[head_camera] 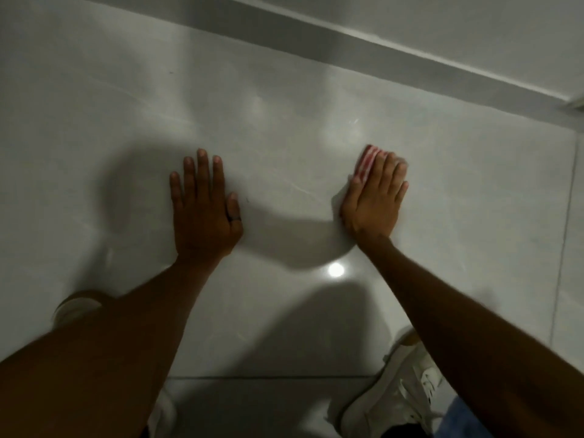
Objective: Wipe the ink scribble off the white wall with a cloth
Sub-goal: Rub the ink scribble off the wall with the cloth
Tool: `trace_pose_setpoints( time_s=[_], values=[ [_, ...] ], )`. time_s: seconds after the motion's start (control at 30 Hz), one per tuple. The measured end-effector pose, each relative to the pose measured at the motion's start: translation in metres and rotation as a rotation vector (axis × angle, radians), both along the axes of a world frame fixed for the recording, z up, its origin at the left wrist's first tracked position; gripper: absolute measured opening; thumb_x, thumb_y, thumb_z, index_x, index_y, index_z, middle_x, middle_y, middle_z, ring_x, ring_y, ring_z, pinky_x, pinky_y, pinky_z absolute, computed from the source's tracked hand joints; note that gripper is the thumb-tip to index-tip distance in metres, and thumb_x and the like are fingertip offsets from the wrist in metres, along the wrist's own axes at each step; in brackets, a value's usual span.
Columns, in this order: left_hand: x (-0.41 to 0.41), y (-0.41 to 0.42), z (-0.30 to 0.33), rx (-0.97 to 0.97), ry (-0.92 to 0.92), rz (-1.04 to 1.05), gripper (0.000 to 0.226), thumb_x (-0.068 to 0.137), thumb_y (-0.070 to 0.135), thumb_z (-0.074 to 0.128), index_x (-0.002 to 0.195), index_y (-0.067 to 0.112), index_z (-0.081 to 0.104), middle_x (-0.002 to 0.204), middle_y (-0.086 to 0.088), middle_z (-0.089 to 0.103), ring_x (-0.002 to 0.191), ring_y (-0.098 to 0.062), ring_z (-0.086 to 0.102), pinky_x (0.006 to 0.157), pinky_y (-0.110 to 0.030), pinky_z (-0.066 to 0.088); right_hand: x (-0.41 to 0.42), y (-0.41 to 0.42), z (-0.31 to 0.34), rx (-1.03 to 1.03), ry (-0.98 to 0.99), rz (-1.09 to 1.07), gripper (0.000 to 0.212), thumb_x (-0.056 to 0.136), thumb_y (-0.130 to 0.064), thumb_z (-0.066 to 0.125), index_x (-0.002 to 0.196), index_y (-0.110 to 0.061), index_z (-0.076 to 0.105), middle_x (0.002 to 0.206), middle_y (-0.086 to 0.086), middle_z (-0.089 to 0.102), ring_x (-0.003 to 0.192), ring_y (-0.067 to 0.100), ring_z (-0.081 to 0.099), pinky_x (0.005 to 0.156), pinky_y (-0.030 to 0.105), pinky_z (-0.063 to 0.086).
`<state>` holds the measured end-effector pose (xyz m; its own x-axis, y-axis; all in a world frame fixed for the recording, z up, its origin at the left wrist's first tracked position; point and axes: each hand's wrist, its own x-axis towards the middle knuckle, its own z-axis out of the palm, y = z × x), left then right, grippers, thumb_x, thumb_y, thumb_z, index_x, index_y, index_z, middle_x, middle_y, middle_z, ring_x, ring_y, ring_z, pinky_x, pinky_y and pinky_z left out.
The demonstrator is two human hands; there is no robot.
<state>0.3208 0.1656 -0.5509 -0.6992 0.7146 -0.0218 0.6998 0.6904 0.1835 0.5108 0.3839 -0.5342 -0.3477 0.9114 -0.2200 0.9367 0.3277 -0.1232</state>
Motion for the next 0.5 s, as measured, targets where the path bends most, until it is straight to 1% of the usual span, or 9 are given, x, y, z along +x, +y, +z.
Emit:
trace_pose_setpoints(
  time_s=[0.1, 0.17, 0.23, 0.33, 0.5],
  values=[
    [0.001, 0.002, 0.0, -0.04, -0.009, -0.014, 0.068, 0.113, 0.038, 0.028, 0.173, 0.007, 0.018, 0.181, -0.022, 0.014, 0.168, -0.044, 0.013, 0.137, -0.062, 0.01, -0.024, -0.003, -0.005, -0.01, 0.0, 0.038, 0.073, 0.111, -0.047, 0.025, 0.17, -0.009, 0.006, 0.18, 0.014, 0.003, 0.166, 0.036, -0.001, 0.135, 0.054, 0.003],
    [0.0, 0.002, -0.001, -0.058, 0.002, -0.02, 0.068, 0.113, 0.038, 0.025, 0.173, 0.007, 0.016, 0.181, -0.023, 0.013, 0.168, -0.044, 0.012, 0.137, -0.062, 0.01, -0.048, 0.002, -0.005, -0.005, 0.011, 0.106, 0.071, 0.112, -0.048, 0.025, 0.17, -0.011, 0.008, 0.18, 0.014, 0.004, 0.166, 0.036, -0.001, 0.135, 0.054, 0.002],
    [0.001, 0.001, -0.001, -0.053, 0.031, -0.019, 0.067, 0.114, 0.038, 0.026, 0.173, 0.006, 0.018, 0.18, -0.023, 0.016, 0.167, -0.044, 0.015, 0.136, -0.063, 0.012, -0.081, 0.007, -0.005, 0.001, 0.031, 0.186, 0.07, 0.112, -0.049, 0.024, 0.17, -0.013, 0.008, 0.179, 0.014, 0.004, 0.166, 0.037, -0.001, 0.136, 0.054, 0.002],
    [0.001, 0.002, -0.002, -0.026, 0.067, -0.014, 0.066, 0.114, 0.037, 0.029, 0.172, 0.005, 0.023, 0.179, -0.023, 0.021, 0.166, -0.045, 0.02, 0.135, -0.063, 0.017, -0.131, 0.009, -0.003, -0.02, 0.047, 0.29, 0.07, 0.112, -0.05, 0.02, 0.17, -0.014, 0.003, 0.18, 0.014, -0.001, 0.166, 0.035, -0.005, 0.136, 0.054, 0.001],
    [0.0, 0.0, -0.007, -0.03, 0.054, -0.016, 0.067, 0.113, 0.036, 0.028, 0.171, 0.005, 0.024, 0.179, -0.023, 0.02, 0.167, -0.045, 0.018, 0.135, -0.063, 0.015, -0.199, -0.005, -0.001, -0.059, 0.056, 0.464, 0.072, 0.11, -0.049, 0.016, 0.17, -0.012, 0.001, 0.179, 0.014, -0.004, 0.166, 0.034, -0.008, 0.136, 0.053, -0.001]
  ],
)
